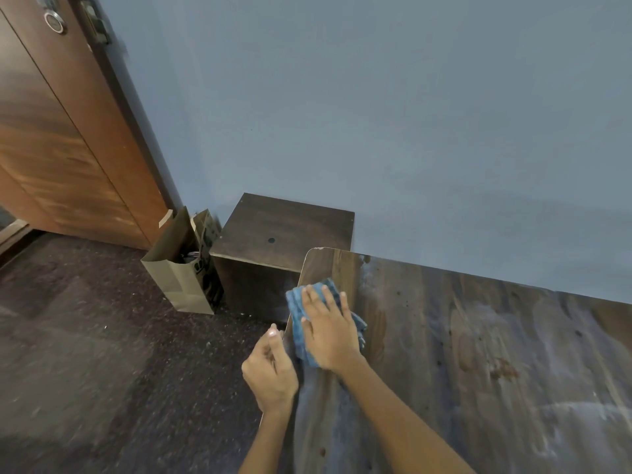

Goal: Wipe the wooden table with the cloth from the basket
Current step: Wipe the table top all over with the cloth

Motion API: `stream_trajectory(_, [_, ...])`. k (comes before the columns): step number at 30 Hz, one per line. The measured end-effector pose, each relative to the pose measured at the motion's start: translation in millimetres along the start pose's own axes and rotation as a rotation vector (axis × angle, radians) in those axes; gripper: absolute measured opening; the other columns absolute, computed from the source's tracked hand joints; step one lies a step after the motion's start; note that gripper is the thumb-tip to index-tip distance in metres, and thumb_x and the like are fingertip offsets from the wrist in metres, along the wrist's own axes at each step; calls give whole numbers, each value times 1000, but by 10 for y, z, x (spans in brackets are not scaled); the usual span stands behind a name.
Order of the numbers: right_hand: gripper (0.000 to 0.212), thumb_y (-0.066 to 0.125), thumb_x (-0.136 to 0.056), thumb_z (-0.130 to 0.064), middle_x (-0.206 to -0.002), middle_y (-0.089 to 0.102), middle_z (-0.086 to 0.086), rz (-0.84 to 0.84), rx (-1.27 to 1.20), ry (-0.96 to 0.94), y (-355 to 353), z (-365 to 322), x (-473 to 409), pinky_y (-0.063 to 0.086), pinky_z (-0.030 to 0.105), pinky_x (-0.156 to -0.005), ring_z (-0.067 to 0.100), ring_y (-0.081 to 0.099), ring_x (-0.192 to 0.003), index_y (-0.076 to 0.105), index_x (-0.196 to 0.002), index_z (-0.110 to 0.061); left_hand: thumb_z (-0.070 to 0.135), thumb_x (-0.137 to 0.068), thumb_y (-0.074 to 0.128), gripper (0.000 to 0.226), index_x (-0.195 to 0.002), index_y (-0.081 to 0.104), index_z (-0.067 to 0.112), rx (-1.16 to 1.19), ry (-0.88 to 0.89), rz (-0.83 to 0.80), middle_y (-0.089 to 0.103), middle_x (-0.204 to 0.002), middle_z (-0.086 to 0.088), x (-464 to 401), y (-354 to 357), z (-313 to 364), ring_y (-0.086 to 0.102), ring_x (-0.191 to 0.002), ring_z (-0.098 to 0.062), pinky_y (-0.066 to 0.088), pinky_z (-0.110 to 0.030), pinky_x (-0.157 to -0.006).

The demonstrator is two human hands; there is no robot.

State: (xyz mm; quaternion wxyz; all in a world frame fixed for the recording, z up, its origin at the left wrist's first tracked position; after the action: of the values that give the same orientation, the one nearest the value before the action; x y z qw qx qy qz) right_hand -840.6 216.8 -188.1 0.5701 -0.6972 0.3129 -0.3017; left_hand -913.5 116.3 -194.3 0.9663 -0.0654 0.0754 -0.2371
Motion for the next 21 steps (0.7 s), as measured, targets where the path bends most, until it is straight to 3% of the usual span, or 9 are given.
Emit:
stream_trajectory(4, [48, 28, -95, -38, -143, 44, -9, 30, 76, -290, 94, 93, 579, 16, 48, -115, 13, 36, -135, 36, -140, -26, 48, -89, 33, 59, -82, 71, 2, 13, 19, 10, 63, -65, 10, 7, -8, -5, 55, -55, 12, 46, -15, -58])
stream_trajectory(6, [47, 29, -95, -37, -142, 45, -11, 21, 112, -271, 44, 334, 598, 14, 44, -109, 11, 38, -134, 37, -140, -27, 50, -89, 34, 60, -79, 71, 4, 20, 2, 12, 60, -62, 13, 3, -7, -5, 53, -55, 10, 48, -23, -58])
stream_trajectory(9, [55, 11, -95, -38, -153, 27, -7, 4, 86, -45, -123, 523, 233, -8, 39, -114, 14, 20, -142, 23, -147, -24, 49, -89, 34, 56, -75, 69, 7, 3, 1, 7, 47, -49, 24, 7, -1, 0, 54, -48, 6, 46, -27, -55])
stream_trajectory(11, [55, 8, -96, -36, -157, 12, -4, -5, 24, 119, -140, 455, -47, -8, 40, -115, 17, 4, -145, 9, -149, -21, 49, -89, 34, 54, -75, 69, 11, 26, -1, 8, 49, -47, 27, 20, -5, 6, 56, -51, 8, 47, -26, -55])
stream_trajectory(13, [52, 18, -101, -32, -158, 9, -2, -4, -14, 147, -126, 273, -155, -6, 41, -115, 20, 1, -145, 6, -149, -20, 50, -89, 33, 59, -81, 70, 5, 39, -5, 14, 51, -56, 28, 17, -14, 12, 57, -55, 11, 49, -23, -55])
stream_trajectory(16, [52, 22, -100, -32, -157, 13, -3, -35, -2, -86, -14, 75, 92, 0, 43, -118, 18, 4, -145, 12, -149, -21, 49, -89, 33, 61, -84, 70, 1, 35, 19, 17, 57, -56, 14, 9, -15, -2, 56, -51, 8, 46, -20, -55])
stream_trajectory(18, [50, 20, -98, -35, -153, 28, -4, -29, 27, -261, 40, 60, 458, 13, 43, -117, 16, 19, -143, 24, -146, -23, 48, -89, 33, 59, -90, 70, 2, 43, 34, 9, 61, -62, 8, 2, -9, 5, 56, -55, 11, 46, -14, -57])
stream_trajectory(21, [50, 13, -99, -42, -145, 41, -10, -11, 87, -271, 29, 298, 768, 18, 37, -108, 12, 34, -136, 32, -142, -27, 48, -89, 34, 59, -84, 70, 1, 48, 14, 5, 57, -62, 12, 1, -13, 10, 56, -55, 12, 49, -22, -58])
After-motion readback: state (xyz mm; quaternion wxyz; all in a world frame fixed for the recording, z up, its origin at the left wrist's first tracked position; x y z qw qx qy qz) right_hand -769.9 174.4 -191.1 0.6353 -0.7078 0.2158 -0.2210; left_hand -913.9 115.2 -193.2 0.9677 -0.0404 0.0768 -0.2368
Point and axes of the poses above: each hand's wrist, its own x-axis away from the middle knuckle, its own y-axis out of the palm, z = x × y, the point moved 3 cm from there along -x, towards the middle knuckle
